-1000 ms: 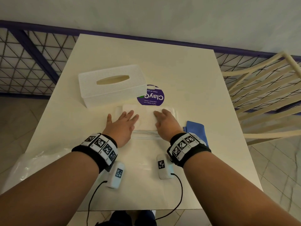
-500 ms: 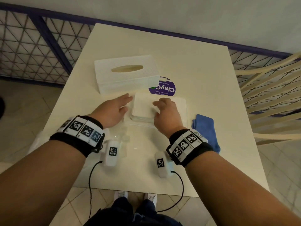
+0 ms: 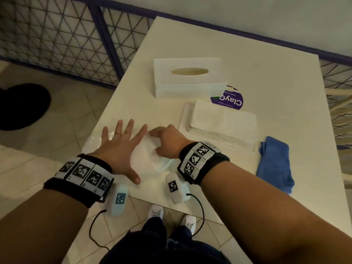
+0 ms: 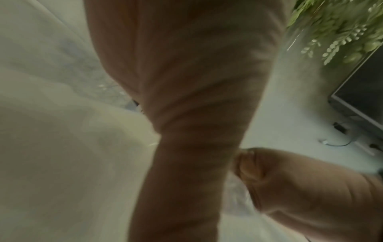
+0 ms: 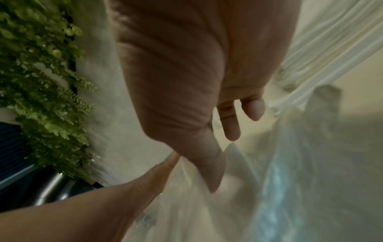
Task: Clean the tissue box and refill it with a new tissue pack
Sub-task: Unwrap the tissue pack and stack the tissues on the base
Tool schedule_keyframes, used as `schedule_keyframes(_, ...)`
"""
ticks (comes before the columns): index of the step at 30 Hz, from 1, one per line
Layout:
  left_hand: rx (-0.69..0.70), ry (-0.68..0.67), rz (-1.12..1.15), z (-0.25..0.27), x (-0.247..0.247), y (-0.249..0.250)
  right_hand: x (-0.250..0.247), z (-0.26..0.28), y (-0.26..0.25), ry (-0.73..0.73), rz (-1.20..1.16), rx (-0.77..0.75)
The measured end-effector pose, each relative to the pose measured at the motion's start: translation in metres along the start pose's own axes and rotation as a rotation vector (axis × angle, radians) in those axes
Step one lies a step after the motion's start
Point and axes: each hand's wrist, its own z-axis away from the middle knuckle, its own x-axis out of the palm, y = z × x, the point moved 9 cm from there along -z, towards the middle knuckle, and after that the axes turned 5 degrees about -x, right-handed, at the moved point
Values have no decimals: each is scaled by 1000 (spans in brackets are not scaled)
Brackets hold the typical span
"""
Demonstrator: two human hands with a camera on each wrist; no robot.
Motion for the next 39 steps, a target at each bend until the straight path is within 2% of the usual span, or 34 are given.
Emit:
schedule_keyframes(3,19,7,51,1,9,1,8,-7,-7,-69,82,16)
schedule_keyframes(8,23,37,97,-2,15,0,17,-24,-11,-82,189,79)
schedule_keyframes(14,24,60,123,-2,15,2,20,-29,-4,-159,72,215)
schedule_keyframes(20,6,80,171,0,11,2,6,-25,-10,-67,-72,192)
schedule_keyframes(24,-4,94,228,1,11,-1,4,-18,1,-47,-252,285)
schedule_keyframes(26,-1,84,246,2,14,-3,1,-11,11,3,-383,365)
schedule_keyframes(31,10,52,262,3,17,-2,-31,24,27,288,-739,470)
schedule_keyframes(35,-31,2,197,3,20,-1,-75,67,37,431,-815,460)
schedule_keyframes(37,-50,-41,130,3,20,-1,-96,88,46,486,-802,457)
schedule_keyframes(39,-21,-22,137,6,2,7,-114,108,54,518,-747,453)
